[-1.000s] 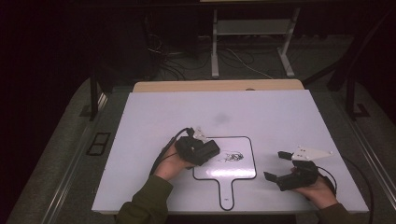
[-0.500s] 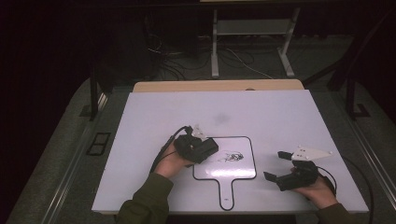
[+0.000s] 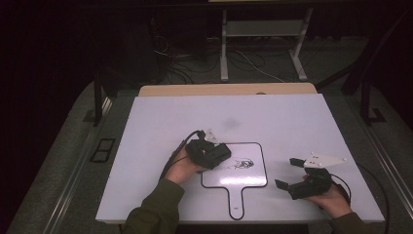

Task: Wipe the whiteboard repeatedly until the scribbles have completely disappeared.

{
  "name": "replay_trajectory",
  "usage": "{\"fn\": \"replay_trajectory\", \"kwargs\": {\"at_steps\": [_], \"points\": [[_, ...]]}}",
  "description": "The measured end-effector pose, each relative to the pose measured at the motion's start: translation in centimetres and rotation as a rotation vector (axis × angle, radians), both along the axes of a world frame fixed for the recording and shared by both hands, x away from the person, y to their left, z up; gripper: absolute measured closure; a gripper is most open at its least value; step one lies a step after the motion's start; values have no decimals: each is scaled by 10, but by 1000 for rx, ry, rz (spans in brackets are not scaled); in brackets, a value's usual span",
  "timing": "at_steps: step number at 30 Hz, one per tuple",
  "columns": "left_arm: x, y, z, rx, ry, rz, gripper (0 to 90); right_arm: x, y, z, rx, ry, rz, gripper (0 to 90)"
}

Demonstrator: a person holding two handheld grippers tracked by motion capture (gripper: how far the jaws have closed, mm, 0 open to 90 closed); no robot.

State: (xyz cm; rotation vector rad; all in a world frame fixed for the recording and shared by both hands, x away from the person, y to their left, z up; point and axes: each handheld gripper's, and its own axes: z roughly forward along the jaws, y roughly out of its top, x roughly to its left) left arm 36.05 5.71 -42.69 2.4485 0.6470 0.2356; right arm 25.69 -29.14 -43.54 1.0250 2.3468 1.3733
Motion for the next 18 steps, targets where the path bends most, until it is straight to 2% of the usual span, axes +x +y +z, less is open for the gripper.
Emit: {"fn": "replay_trajectory", "kwargs": {"at_steps": [2,4,6,9,12,14,18], "points": [[0,-1,1,15,-2,-7,397,0,0,0,0,1,1,0],[-2,-3,0,8,6,-17,396,1,0,0,0,2,1,0],[-6,-7,1,22,8,-38,396,1,0,0,0,2,1,0],[-14,-16,1,19,20,-72,396,1,1,0,-3,2,0,0],[-21,-24,1,29,13,-99,396,0,1,0,-3,4,-2,0],[-18,-23,1,29,16,-98,395,0,0,0,0,1,-1,0],[-8,-21,0,31,1,-48,396,0,0,0,-1,-1,0,0]]}}
